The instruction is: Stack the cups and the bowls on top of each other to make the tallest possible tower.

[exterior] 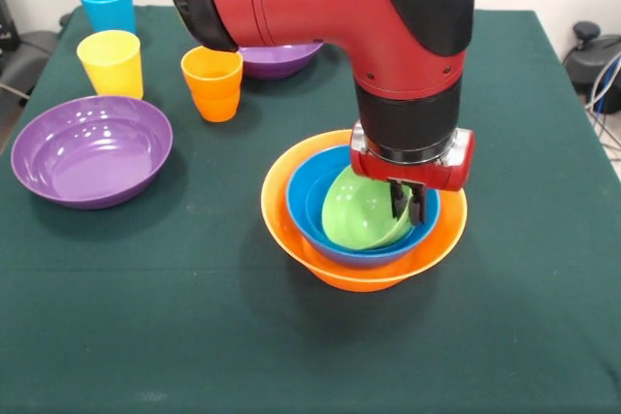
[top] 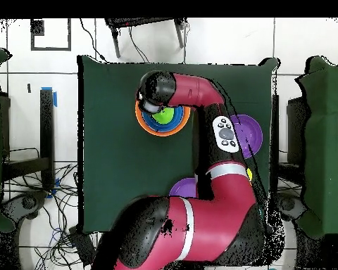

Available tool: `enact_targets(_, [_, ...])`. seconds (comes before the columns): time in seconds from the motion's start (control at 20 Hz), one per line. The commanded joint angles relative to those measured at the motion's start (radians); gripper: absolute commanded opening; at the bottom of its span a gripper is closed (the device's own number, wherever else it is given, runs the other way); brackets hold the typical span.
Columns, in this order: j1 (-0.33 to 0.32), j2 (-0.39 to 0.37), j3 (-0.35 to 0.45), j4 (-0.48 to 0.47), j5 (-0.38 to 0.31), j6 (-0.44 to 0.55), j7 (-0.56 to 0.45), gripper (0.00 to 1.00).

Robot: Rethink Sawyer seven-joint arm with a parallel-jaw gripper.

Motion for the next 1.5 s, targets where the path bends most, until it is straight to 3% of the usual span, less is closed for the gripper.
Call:
enact_targets(0.05, [0.013, 0.022, 0.106, 0.002, -0.054, -0.074, -0.178, 0.0])
enact_targets(0.25, [0.009, 0.008, 0.103, 0.019, -0.064, -0.074, -0.182, 0.0])
enact_targets(0.3, [0.007, 0.008, 0.106, 0.017, -0.067, -0.067, -0.184, 1.0])
enact_targets(0.8, [-0.008, 0.022, 0.134, -0.007, -0.057, -0.048, -0.188, 1.0])
enact_targets(1.25, [0.017, -0.096, 0.098, 0.0, -0.043, 0.098, -0.158, 1.0])
enact_targets(1.5, [0.021, -0.24, 0.078, 0.101, -0.013, 0.176, -0.124, 1.0])
